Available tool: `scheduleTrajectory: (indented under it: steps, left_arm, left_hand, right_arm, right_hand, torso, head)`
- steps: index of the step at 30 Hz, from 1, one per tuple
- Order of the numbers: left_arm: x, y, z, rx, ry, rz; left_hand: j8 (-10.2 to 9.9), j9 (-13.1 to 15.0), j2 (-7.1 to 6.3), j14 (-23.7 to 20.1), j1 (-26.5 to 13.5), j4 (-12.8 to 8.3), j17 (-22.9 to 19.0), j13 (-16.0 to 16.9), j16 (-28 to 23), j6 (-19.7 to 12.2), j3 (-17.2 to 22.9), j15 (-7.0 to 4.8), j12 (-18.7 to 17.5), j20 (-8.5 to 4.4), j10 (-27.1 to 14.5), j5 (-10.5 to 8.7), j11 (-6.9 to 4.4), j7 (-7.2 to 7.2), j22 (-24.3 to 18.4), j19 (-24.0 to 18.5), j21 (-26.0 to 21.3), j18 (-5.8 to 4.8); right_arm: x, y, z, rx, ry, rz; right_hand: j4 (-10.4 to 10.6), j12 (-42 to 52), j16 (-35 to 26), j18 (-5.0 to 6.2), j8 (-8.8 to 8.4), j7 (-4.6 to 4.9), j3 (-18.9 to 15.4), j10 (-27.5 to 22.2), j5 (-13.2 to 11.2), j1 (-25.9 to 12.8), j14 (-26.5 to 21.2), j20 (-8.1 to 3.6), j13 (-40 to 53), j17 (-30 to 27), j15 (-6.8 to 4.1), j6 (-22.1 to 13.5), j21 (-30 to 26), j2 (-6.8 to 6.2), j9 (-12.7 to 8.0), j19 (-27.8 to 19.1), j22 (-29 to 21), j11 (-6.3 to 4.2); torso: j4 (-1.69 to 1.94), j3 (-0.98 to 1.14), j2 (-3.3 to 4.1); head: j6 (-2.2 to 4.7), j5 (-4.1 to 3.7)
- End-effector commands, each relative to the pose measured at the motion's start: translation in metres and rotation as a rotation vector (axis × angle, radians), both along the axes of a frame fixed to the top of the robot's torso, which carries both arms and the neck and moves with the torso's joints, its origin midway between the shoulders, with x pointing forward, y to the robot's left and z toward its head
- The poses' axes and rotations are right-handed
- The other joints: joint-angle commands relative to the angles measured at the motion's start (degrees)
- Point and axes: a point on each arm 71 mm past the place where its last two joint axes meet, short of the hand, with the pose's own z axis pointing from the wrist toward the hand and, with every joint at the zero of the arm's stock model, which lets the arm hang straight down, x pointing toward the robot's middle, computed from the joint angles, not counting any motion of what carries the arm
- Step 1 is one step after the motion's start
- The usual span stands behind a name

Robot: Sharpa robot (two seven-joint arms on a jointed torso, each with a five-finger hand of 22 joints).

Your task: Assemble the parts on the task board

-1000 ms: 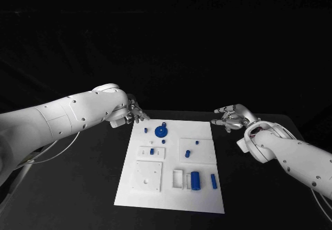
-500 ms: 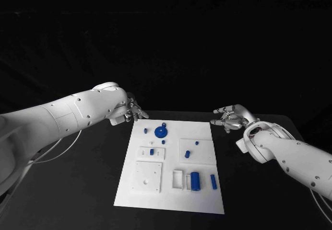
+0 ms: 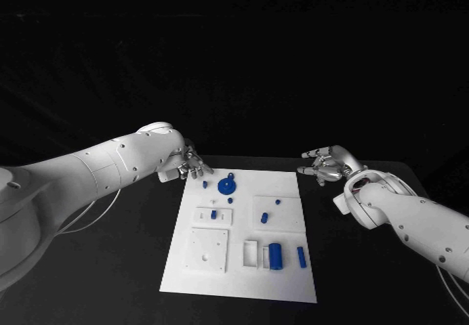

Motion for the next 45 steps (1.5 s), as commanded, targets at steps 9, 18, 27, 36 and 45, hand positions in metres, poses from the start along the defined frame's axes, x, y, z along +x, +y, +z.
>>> scheduleTrajectory:
  steps: [9,18,27,36,45]
  left_arm:
    - [-0.005,-0.006,-0.016,-0.012,0.08,-0.045]
    - [-0.005,-0.003,-0.02,-0.01,0.092,-0.041]
    - [-0.007,-0.003,-0.021,-0.007,0.113,-0.053]
    - [-0.007,-0.002,-0.021,-0.009,0.107,-0.051]
    - [-0.006,-0.002,-0.02,-0.023,0.087,-0.041]
  left_hand:
    - [-0.1,0.1,-0.37,0.1,-0.2,0.5,0.0,-0.1,0.2,-0.4,0.0,0.14,0.2,0.28,1.4,-0.48,0.47,0.08,1.1,-0.2,0.3,0.59]
    - [-0.1,0.3,0.31,0.0,-0.1,-0.3,0.0,-0.2,0.3,-0.4,-0.2,0.14,0.3,0.29,1.4,-0.47,0.47,0.09,1.1,-0.4,0.5,0.6]
    - [-0.2,0.5,3.07,0.1,0.5,-3.7,0.4,-0.3,0.7,0.2,-1.4,0.15,0.5,0.34,1.6,1.08,0.46,-0.03,1.1,-0.5,0.7,0.58]
    - [-0.1,1.0,7.77,0.2,2.0,-7.3,0.4,-0.4,0.8,0.7,-2.4,0.04,0.6,0.26,1.7,1.3,0.31,-0.39,1.1,-0.5,0.9,0.55]
    - [0.3,3.2,10.54,0.2,3.8,-8.8,0.5,-0.5,0.8,0.8,-2.5,-0.04,0.6,0.19,1.7,0.96,0.11,-0.78,1.1,-0.5,0.9,0.5]
  right_arm:
    - [0.001,0.002,0.005,0.017,-0.021,0.005]
    - [0.001,0.001,0.005,0.018,-0.022,0.004]
    - [0.002,0.001,0.005,0.018,-0.021,0.002]
    - [0.002,0.001,0.005,0.018,-0.02,0.0]
    - [0.002,0.0,0.005,0.017,-0.017,-0.001]
  right_hand:
    - [0.2,-0.5,-0.6,0.51,-0.22,0.16,0.3,-0.1,0.3,-0.5,-0.1,-0.07,-0.3,-0.3,-0.13,-0.2,-1.4,-0.08,0.0,1.3,1.4,0.25]
    - [0.2,-0.6,-0.7,0.52,-0.22,0.16,0.3,-0.1,0.3,-0.5,0.0,-0.07,-0.4,-0.5,-0.14,-0.3,-1.9,-0.09,0.0,1.4,1.3,0.24]
    - [0.2,-0.6,-0.7,0.52,-0.22,0.16,0.3,-0.1,0.3,-0.5,0.0,-0.07,-0.4,-0.5,-0.14,-0.3,-1.9,-0.09,0.0,1.4,1.3,0.24]
    - [0.2,-0.6,-0.8,0.48,-0.21,0.16,0.4,-0.1,0.3,-0.5,0.0,-0.1,-0.5,-0.6,-0.16,-0.2,-2.1,-0.08,0.0,1.5,1.3,0.23]
    - [0.2,-0.6,-0.8,0.48,-0.21,0.16,0.4,-0.1,0.3,-0.5,0.0,-0.1,-0.5,-0.6,-0.16,-0.2,-2.1,-0.08,0.0,1.5,1.3,0.23]
  torso:
    - [-0.03,-0.04,0.13]
    - [0.07,0.01,0.02]
    - [0.02,0.01,0.07]
    - [0.0,0.01,0.08]
    - [0.01,0.0,0.13]
  head:
    - [-0.37,-0.26]
    - [-0.47,-0.34]
    - [-0.41,-0.33]
    - [-0.49,-0.42]
    - [-0.54,-0.48]
